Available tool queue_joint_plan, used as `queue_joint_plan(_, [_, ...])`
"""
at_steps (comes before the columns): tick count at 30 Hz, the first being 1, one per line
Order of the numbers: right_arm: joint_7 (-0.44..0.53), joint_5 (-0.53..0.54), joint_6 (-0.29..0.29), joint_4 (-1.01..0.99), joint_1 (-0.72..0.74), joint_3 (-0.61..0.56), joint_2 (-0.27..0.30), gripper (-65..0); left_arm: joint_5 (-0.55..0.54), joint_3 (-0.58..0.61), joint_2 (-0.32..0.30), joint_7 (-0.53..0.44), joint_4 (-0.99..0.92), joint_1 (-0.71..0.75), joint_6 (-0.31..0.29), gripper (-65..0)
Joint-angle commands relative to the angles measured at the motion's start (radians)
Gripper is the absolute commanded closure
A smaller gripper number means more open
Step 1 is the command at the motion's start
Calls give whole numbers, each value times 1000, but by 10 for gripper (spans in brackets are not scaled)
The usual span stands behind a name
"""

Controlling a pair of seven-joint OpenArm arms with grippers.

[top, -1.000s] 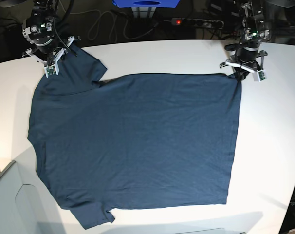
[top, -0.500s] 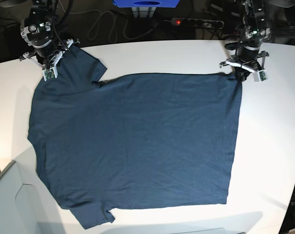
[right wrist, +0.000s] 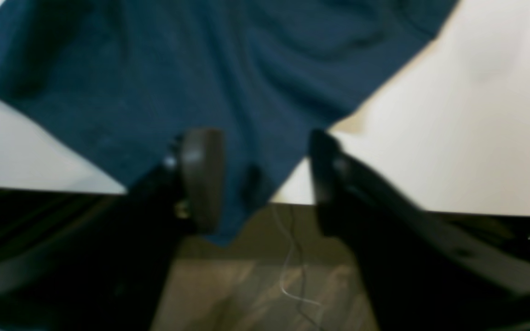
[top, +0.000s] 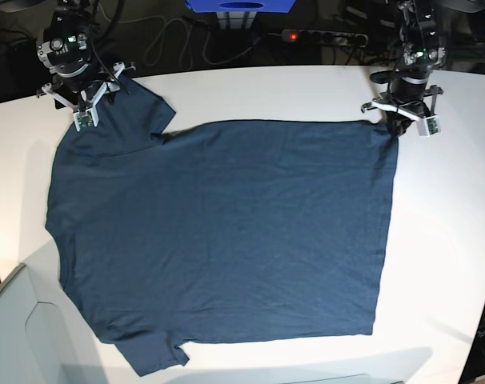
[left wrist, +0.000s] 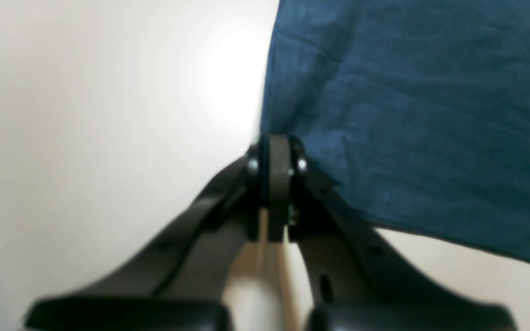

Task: Fold the T-shirt properly
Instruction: 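Pull the held shoulder corners toward the robot base with both grippers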

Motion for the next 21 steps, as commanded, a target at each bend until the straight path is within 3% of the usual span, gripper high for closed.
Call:
queue_joint_plan(1, [13,-1,17,2,9,8,9,-335,-3,-6,-9,-21,18,2,1,0])
queue_joint_plan(14, [13,0,39,-143,32,8,9,-328,-3,-6,-9,-21,21,2,1,0])
queue_joint_plan(17, [13,22,146,-159,32,12,9,-243,-3,-6,-9,-21,21,2,1,0])
queue_joint_plan(21, [13,29,162,-160,32,49,0,-16,-3,-6,-9,-21,21,2,1,0])
